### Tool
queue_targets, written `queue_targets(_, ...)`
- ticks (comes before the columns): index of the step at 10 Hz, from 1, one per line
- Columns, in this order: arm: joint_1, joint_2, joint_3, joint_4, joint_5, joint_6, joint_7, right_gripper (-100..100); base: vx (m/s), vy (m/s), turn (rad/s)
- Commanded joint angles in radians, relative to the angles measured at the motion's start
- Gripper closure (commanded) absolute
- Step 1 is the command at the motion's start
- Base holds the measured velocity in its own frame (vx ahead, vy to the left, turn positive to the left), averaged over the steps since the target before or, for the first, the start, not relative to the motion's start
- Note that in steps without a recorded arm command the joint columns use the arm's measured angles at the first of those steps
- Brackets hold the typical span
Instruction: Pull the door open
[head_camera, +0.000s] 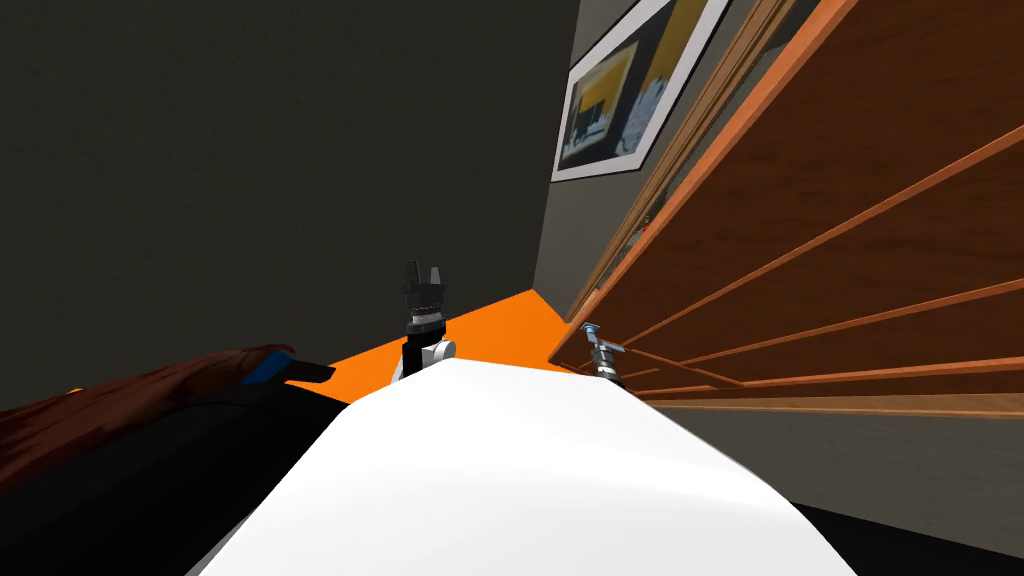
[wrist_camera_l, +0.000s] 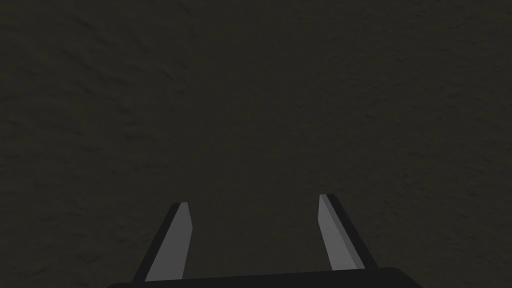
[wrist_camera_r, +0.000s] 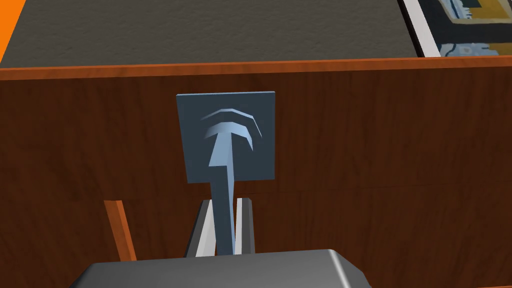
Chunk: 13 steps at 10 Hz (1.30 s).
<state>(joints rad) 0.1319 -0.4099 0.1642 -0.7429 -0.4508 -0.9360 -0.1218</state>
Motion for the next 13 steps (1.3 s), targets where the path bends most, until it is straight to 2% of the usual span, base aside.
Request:
queue_targets(1, -0.016, 0.007, -0.001, 0.002, -0.007, 0.016, 0.011, 100, -0.201, -0.05, 0.126)
queue_targets(4, -0.05, 0.016, -0.006, 0.012, -0.019, 0.042, 0.028, 100, -0.199, -0.05, 0.126)
queue_targets(5, -0.044, 0.015, -0.005, 0.011, -0.017, 0.036, 0.024, 100, -0.08, -0.015, 0.035)
queue_targets(13, 0.02, -0.055, 0.078, -0.007, -0.004, -0.037, -0.052, 100, -0.195, -0.027, 0.108)
